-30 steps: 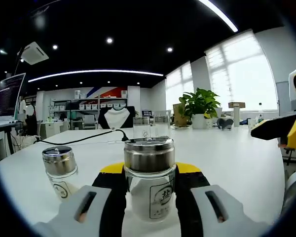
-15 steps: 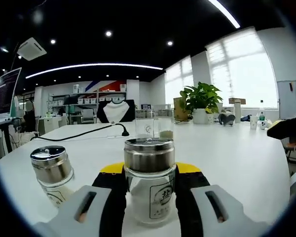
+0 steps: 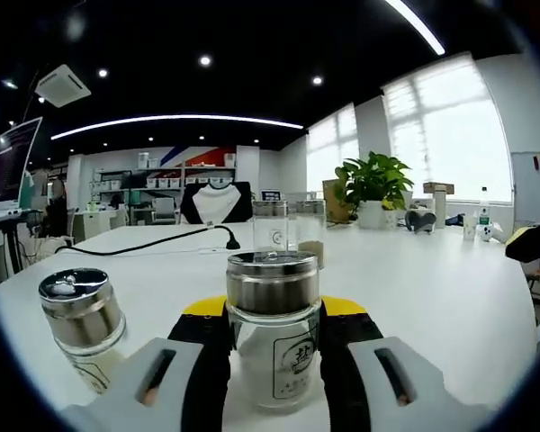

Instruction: Rotate the seasoning bottle until the label or dispensing opening points toward the visible target arrow and the bottle remains upright within the marked orientation range

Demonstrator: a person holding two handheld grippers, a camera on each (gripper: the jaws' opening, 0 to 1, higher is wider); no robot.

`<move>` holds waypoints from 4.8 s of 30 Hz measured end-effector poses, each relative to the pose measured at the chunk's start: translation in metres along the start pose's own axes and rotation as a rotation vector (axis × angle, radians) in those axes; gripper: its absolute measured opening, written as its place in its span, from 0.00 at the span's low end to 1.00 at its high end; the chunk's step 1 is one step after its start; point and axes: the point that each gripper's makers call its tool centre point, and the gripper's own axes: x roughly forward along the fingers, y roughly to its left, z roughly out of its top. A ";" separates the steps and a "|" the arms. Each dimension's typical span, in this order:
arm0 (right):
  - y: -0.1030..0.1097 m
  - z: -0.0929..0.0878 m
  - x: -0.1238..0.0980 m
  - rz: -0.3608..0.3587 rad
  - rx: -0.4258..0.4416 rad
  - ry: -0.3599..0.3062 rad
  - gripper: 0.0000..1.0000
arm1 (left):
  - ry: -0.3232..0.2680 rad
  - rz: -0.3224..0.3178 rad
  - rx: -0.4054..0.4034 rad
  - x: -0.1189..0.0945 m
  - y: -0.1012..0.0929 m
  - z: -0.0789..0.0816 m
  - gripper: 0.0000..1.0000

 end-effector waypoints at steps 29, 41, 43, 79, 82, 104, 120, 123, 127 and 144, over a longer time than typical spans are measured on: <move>-0.001 -0.013 0.002 0.017 0.034 0.020 0.34 | 0.016 0.019 0.011 -0.013 0.001 -0.008 0.38; 0.000 -0.019 0.004 0.014 0.029 0.036 0.34 | 0.016 0.048 0.015 -0.012 0.008 -0.009 0.38; 0.000 -0.022 0.005 0.015 0.027 0.045 0.34 | 0.018 0.054 0.014 -0.011 0.009 -0.009 0.38; -0.003 -0.024 -0.004 0.001 0.021 0.049 0.35 | 0.024 0.079 0.049 -0.022 0.012 -0.012 0.39; -0.003 -0.024 -0.006 -0.003 0.021 0.044 0.35 | 0.027 0.081 0.054 -0.022 0.012 -0.013 0.39; -0.007 -0.028 -0.011 -0.020 0.019 0.045 0.37 | 0.004 0.111 0.055 -0.039 0.009 -0.010 0.40; -0.011 -0.028 -0.011 -0.024 0.020 0.046 0.37 | 0.005 0.122 0.051 -0.040 0.012 -0.011 0.40; -0.011 -0.028 -0.012 -0.024 0.018 0.047 0.37 | 0.005 0.123 0.057 -0.040 0.012 -0.011 0.39; -0.013 -0.028 -0.014 -0.030 0.020 0.045 0.37 | 0.007 0.121 0.058 -0.040 0.012 -0.011 0.39; -0.014 -0.032 -0.010 -0.024 0.023 0.061 0.37 | 0.015 0.128 0.058 -0.039 0.015 -0.014 0.39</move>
